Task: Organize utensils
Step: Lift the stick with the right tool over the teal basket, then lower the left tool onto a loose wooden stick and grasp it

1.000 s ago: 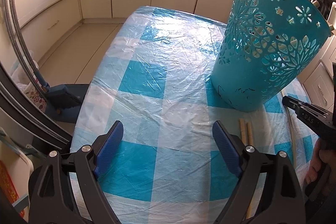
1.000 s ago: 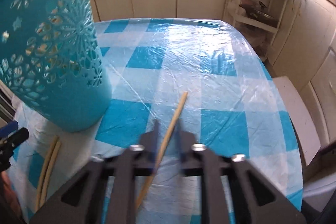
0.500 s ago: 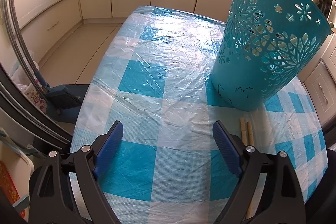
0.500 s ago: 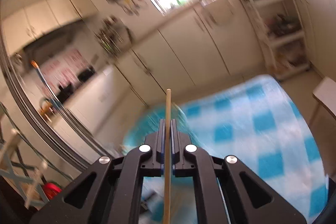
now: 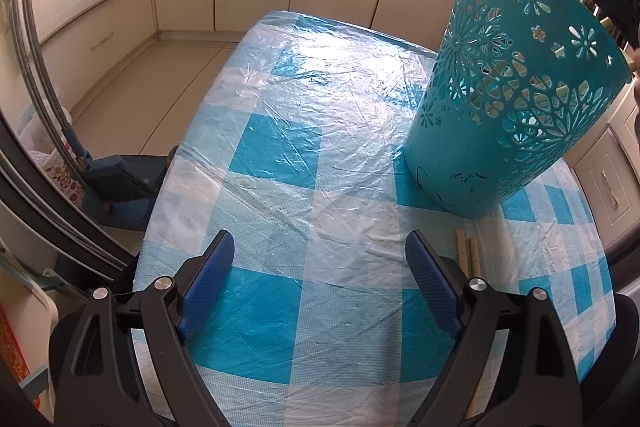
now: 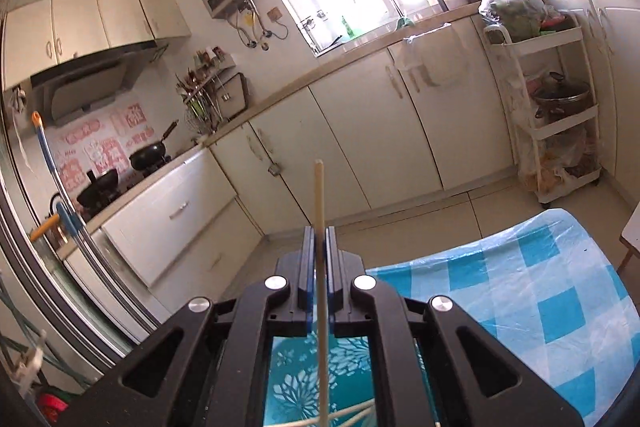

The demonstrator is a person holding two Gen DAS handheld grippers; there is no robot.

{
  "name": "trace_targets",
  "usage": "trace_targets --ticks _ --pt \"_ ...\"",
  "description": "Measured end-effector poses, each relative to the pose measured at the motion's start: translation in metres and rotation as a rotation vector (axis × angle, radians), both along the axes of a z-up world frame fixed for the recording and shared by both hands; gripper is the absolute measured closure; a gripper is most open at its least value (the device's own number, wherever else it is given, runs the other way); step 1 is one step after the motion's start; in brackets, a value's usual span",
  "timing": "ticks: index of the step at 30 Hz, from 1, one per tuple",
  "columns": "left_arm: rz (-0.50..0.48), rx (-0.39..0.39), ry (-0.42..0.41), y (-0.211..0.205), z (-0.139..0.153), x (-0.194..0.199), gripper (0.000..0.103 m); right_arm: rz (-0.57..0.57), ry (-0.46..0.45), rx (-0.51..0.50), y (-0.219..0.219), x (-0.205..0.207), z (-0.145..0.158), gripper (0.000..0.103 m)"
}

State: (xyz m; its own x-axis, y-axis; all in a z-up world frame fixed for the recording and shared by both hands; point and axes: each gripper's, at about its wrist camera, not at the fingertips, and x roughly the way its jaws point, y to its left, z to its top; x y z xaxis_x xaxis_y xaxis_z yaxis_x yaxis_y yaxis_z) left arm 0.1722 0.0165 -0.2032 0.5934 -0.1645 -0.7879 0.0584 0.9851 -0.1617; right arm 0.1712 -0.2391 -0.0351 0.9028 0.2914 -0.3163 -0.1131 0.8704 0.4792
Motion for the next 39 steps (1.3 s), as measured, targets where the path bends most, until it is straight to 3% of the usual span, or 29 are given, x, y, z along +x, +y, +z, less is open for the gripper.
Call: trace_targets --ticks 7,10,16,20,23,26,29,35,39 --pt "0.005 0.004 -0.001 0.001 0.0 0.0 0.019 0.021 0.003 -0.01 -0.003 -0.019 0.003 0.092" --pt "0.007 0.01 -0.005 0.001 0.001 -0.001 0.019 0.033 -0.032 -0.03 -0.003 -0.043 0.012 0.078" --pt "0.008 0.028 -0.019 -0.003 0.003 -0.004 0.018 0.053 -0.082 -0.093 -0.003 -0.111 0.02 0.074" --pt "0.015 0.031 -0.032 -0.003 0.004 -0.007 0.017 0.117 0.098 -0.197 0.017 -0.131 -0.028 0.074" --pt "0.022 0.029 -0.036 -0.002 0.005 -0.007 0.017 0.195 0.335 -0.241 0.038 -0.118 -0.092 0.078" --pt "0.025 0.023 -0.038 0.0 0.005 -0.008 0.016 0.203 0.455 -0.268 0.05 -0.1 -0.128 0.081" --pt "0.037 0.006 -0.038 0.004 0.005 -0.008 0.015 0.192 0.502 -0.297 0.058 -0.087 -0.143 0.082" --pt "0.049 -0.024 -0.027 0.011 0.002 -0.005 0.015 0.195 0.466 -0.421 0.076 -0.082 -0.145 0.083" --pt "0.046 -0.024 -0.025 0.011 0.001 -0.005 0.014 0.217 0.462 -0.449 0.073 -0.082 -0.148 0.088"
